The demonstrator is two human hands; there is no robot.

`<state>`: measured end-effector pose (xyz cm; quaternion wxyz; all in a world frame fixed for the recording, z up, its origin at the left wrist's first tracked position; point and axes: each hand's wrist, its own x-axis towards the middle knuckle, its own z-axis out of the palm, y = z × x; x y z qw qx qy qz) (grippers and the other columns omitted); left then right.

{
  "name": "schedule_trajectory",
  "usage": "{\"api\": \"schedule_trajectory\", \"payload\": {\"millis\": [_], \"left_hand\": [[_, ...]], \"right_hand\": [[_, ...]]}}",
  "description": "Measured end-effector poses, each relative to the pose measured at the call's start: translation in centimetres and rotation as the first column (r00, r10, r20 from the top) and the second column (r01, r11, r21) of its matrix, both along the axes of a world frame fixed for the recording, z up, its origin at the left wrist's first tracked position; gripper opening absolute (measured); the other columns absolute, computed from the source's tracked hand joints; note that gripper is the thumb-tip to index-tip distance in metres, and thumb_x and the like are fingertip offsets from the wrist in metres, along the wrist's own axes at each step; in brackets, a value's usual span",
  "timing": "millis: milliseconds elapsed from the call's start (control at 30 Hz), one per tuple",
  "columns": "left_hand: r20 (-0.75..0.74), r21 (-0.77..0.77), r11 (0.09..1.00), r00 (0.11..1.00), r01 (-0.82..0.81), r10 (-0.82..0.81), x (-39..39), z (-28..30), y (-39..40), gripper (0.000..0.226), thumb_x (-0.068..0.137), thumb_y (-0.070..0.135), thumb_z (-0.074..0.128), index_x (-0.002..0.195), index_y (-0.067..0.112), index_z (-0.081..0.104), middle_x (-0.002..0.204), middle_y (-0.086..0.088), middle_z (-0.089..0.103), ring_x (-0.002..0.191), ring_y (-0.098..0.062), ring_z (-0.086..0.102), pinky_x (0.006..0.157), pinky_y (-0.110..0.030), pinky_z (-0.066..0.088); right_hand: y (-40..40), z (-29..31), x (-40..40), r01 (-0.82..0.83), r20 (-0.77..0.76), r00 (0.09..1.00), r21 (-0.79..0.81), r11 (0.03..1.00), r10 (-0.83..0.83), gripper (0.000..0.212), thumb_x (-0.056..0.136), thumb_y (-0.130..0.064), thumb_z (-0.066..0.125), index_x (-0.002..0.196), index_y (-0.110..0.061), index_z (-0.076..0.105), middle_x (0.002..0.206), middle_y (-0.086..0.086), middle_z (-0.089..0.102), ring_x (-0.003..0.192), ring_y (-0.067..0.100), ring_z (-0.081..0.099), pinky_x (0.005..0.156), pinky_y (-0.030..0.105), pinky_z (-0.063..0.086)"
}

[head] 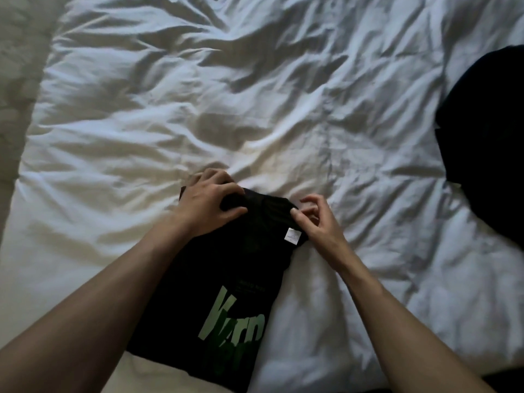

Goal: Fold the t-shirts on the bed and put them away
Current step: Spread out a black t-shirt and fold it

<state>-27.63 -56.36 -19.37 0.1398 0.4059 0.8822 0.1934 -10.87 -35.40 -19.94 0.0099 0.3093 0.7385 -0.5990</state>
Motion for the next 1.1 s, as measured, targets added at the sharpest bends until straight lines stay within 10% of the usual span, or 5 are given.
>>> {"api": "schedule_trajectory", "payload": {"millis": [300, 500, 667, 933, 1100], "left_hand": [[0.182, 0.096, 0.985, 0.97, 0.146, -0.162, -0.9, 0.4, 2.2, 0.024, 0.084, 0.045, 0.054, 0.092, 0.023, 0.061, 0.102, 0.007, 0.064, 0.1, -0.02, 0.06, 0.082, -0.04, 0.045], [0.235, 0.132, 0.99, 0.969, 0.048, -0.079, -2.0, 0.0, 1.5, 0.033, 0.082, 0.046, 0.046, 0.094, 0.021, 0.064, 0.094, 0.004, 0.07, 0.093, -0.021, 0.064, 0.087, -0.046, 0.049], [0.22, 0.097, 0.995, 0.975, -0.002, -0.02, -2.2, -0.2, 1.4, 0.037, 0.081, 0.049, 0.042, 0.09, 0.019, 0.061, 0.081, 0.003, 0.064, 0.081, -0.022, 0.06, 0.081, -0.04, 0.047], [0.086, -0.001, 0.99, 0.986, -0.142, 0.141, -2.8, -1.3, -0.6, 0.026, 0.085, 0.043, 0.051, 0.094, 0.021, 0.062, 0.092, 0.004, 0.063, 0.105, -0.028, 0.056, 0.108, -0.047, 0.025], [0.227, 0.081, 0.977, 0.958, -0.195, 0.173, -3.1, -1.0, -0.2, 0.033, 0.081, 0.055, 0.05, 0.094, 0.026, 0.062, 0.089, 0.009, 0.061, 0.09, -0.022, 0.058, 0.082, -0.043, 0.049]], "right_hand": [[0.3, 0.1, 1.7, -0.243, 0.098, 0.968, 0.164, 0.956, 0.23, 0.02, 0.084, -0.023, 0.077, 0.077, -0.017, 0.059, 0.09, 0.002, 0.055, 0.079, 0.01, 0.056, 0.075, 0.027, 0.044], [1.6, 1.6, -1.3, -0.212, -0.039, 0.977, -0.095, 0.973, 0.209, 0.014, 0.086, -0.014, 0.073, 0.078, -0.012, 0.063, 0.136, -0.007, 0.055, 0.127, 0.003, 0.051, 0.106, 0.025, 0.041], [1.4, 1.1, -4.6, -0.361, 0.044, 0.929, -0.113, 0.926, 0.368, 0.014, 0.088, -0.012, 0.072, 0.087, -0.008, 0.059, 0.081, 0.001, 0.057, 0.074, 0.009, 0.051, 0.066, 0.024, 0.041], [0.6, 0.1, -3.4, -0.14, 0.048, 0.988, -0.108, 0.984, 0.146, 0.027, 0.08, -0.026, 0.079, 0.103, -0.016, 0.067, 0.081, 0.016, 0.065, 0.076, 0.018, 0.059, 0.071, 0.033, 0.045], [-0.8, -0.4, -1.3, -0.05, 0.077, 0.996, 0.065, 0.997, 0.045, 0.016, 0.085, -0.027, 0.075, 0.094, -0.015, 0.069, 0.088, 0.003, 0.071, 0.084, 0.014, 0.067, 0.079, 0.034, 0.053]]}}
